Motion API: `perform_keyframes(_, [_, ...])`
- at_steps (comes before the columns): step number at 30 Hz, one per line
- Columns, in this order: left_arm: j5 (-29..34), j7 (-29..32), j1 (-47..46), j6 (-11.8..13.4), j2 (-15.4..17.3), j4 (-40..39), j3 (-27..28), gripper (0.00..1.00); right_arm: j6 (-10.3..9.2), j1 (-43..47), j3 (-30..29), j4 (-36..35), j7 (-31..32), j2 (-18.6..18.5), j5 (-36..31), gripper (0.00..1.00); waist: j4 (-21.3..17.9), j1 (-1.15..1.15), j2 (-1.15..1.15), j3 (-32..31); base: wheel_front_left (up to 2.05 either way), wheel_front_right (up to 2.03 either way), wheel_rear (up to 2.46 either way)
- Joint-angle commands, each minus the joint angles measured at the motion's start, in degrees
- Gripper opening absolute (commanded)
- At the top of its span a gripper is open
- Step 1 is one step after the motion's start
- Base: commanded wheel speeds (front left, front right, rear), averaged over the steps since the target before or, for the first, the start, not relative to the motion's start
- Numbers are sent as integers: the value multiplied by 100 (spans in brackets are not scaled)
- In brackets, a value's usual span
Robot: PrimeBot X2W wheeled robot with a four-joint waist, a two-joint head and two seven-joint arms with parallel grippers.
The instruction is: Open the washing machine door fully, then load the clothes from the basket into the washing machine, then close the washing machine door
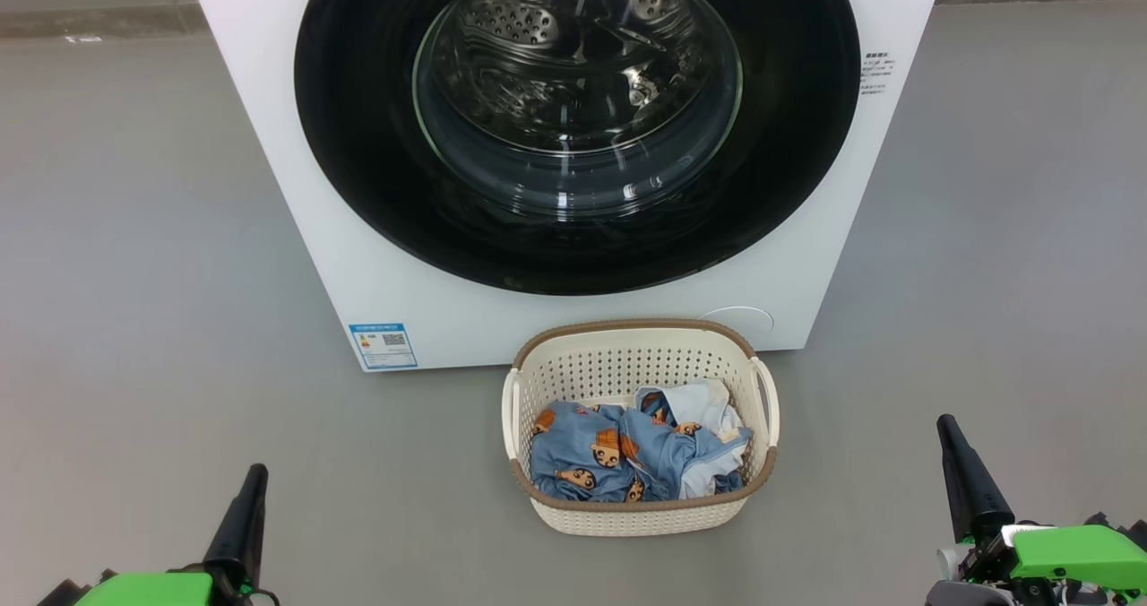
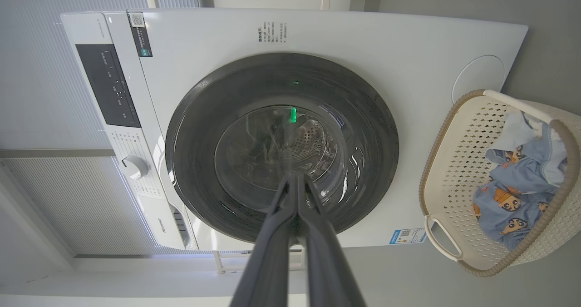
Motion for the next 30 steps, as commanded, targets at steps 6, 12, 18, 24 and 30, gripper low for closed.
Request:
perform_keyframes(6, [86, 40, -240, -41, 74, -104, 199, 0, 9, -212, 126, -141, 46, -22, -68, 0, 0, 0, 0, 0, 0, 0, 0])
perform_keyframes(12, [86, 40, -240, -41, 73, -104, 199, 0, 9, -212, 125, -141, 46, -22, -68, 0, 0, 0, 0, 0, 0, 0, 0])
perform_keyframes(18, [86, 40, -240, -41, 73, -104, 199, 0, 9, -212, 125, -141, 47, -21, -68, 0, 0, 0, 0, 0, 0, 0, 0])
perform_keyframes(24, [86, 40, -240, -41, 73, -104, 199, 0, 9, -212, 125, -141, 47, -21, -69, 0, 0, 0, 0, 0, 0, 0, 0])
perform_keyframes(30, [-3, -2, 7, 2, -2, 15, -4, 100, 0, 5, 1, 21, -2, 2, 3, 100, 0, 0, 0, 0, 0, 0, 0])
